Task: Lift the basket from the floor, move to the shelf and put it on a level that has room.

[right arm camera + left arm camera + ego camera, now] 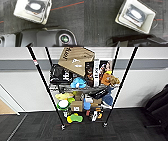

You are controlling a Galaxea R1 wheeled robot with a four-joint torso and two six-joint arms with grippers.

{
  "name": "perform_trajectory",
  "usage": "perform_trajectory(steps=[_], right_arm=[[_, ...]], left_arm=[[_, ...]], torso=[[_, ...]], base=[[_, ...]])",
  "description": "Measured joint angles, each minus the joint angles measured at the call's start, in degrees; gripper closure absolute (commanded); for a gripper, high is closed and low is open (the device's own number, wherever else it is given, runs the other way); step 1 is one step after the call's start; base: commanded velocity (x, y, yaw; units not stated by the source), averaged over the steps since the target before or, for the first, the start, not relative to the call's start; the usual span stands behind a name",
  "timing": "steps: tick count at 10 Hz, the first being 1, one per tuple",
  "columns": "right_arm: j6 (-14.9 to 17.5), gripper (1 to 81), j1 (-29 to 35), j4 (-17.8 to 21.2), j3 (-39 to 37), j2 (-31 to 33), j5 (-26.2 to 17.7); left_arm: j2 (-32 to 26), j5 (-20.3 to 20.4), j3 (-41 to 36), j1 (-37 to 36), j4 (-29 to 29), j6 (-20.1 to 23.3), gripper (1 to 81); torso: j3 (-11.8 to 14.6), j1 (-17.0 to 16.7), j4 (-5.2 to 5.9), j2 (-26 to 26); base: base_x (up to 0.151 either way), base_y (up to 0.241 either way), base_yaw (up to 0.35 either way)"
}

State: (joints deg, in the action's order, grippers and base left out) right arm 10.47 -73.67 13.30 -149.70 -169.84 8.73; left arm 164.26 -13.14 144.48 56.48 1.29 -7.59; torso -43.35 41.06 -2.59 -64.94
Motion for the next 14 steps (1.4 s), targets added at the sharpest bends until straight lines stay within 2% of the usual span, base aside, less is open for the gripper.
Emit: perform_trajectory(steps=[2,4,7,11,14], right_arm=[[-0.06,1.0,0.21,0.01,0.04,0.05,0.06],[-1.52,1.0,0.18,0.01,0.50,-0.21,-0.38],[-1.52,1.0,-0.15,0.01,0.61,0.49,-1.29],[-1.55,1.0,-0.48,0.01,5.84,3.13,-1.73],[-2.86,1.0,-0.09,0.21,7.86,4.64,-1.87]], left_arm=[[0.00,-0.02,0.00,-0.28,0.00,0.00,1.0],[0.02,0.05,0.30,-0.30,-0.02,0.00,1.0],[0.00,-0.13,0.48,-0.28,-0.02,0.00,1.0],[0.00,-0.26,0.48,-0.04,-0.02,0.00,1.0],[0.00,-0.30,0.48,0.02,-0.02,0.02,1.0]], torso=[[-0.77,2.01,0.00,-3.25],[-0.81,4.46,0.00,-7.14],[-0.81,8.19,0.00,-13.12],[-0.83,13.11,0.00,-20.96],[-2.78,16.46,0.00,-26.34]], base=[[0.000,0.000,0.000],[0.000,0.000,0.000],[0.000,0.000,0.000],[0.000,0.000,0.000],[0.000,0.000,0.000]])
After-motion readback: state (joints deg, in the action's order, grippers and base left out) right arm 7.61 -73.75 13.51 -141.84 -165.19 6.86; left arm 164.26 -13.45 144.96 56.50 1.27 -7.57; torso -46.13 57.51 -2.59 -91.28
